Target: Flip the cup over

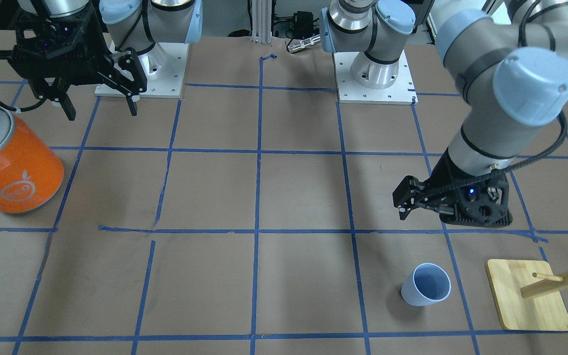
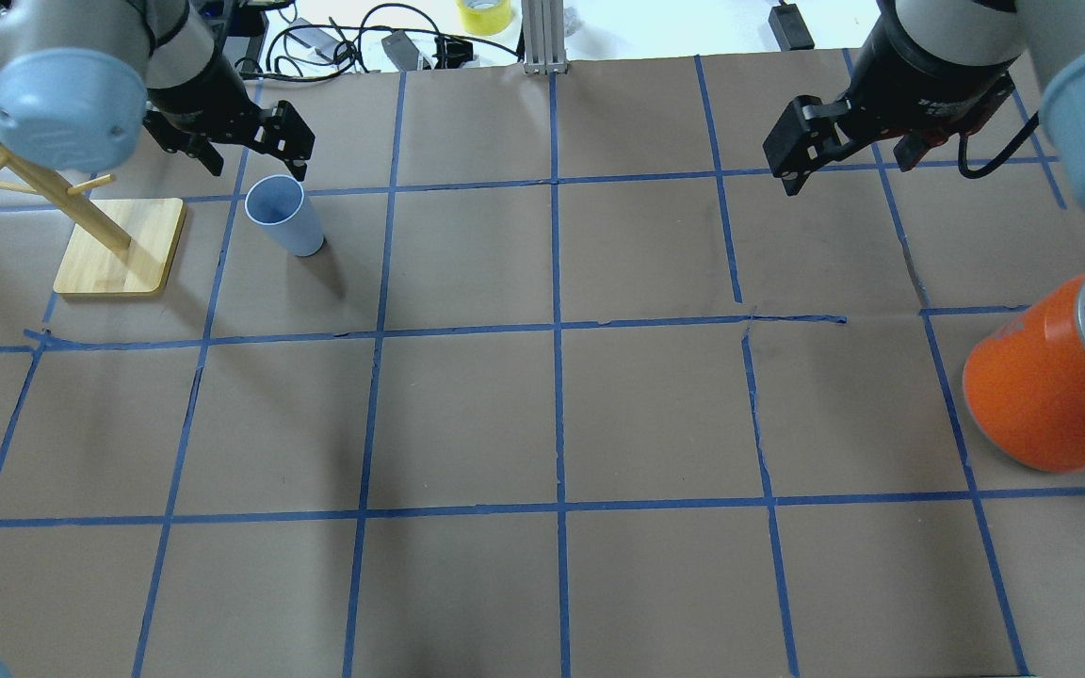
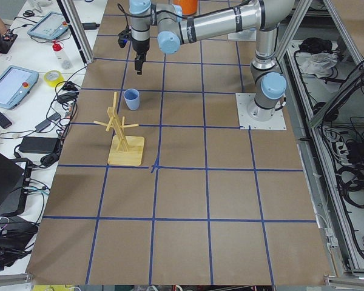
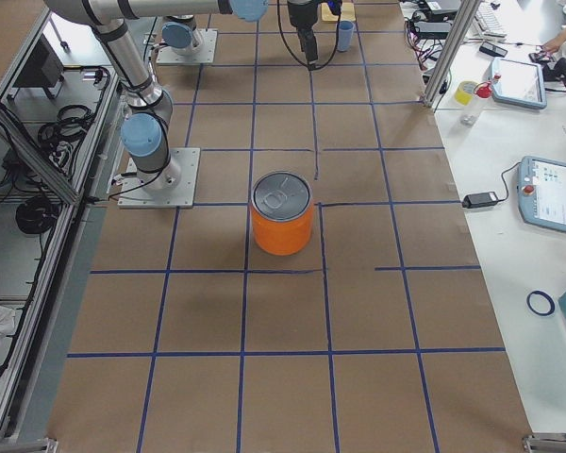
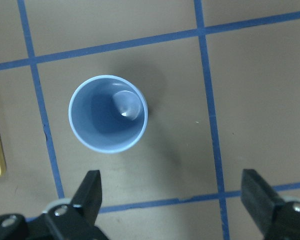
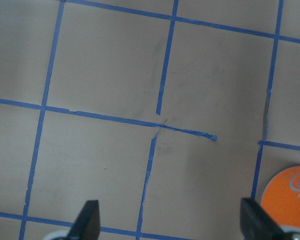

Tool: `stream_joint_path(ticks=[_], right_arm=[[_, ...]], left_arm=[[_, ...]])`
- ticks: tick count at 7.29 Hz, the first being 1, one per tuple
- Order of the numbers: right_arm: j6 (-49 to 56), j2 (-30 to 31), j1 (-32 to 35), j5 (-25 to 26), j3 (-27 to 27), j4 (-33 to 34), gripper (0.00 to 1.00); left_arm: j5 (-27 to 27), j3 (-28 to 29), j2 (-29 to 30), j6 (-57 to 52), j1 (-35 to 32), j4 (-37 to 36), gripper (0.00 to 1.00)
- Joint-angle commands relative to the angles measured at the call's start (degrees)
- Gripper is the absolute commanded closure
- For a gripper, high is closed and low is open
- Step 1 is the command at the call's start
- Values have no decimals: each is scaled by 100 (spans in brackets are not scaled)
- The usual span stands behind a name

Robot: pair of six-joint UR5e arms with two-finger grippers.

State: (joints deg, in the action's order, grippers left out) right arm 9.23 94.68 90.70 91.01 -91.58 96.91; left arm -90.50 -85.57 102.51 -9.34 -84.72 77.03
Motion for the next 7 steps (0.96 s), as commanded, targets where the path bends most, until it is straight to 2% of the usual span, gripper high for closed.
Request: stream_joint_path(ticks=[1, 5, 7], right_arm=[[0, 6, 0, -14, 0, 3, 0], [9, -20, 9, -22, 0, 56, 0], [35, -20, 9, -5, 0, 65, 0]], left_arm=[[15, 49, -799, 555, -45, 1231, 0], [15, -161, -1075, 853, -606, 1289, 0], [-2, -171, -1092, 846, -616, 1270, 0]])
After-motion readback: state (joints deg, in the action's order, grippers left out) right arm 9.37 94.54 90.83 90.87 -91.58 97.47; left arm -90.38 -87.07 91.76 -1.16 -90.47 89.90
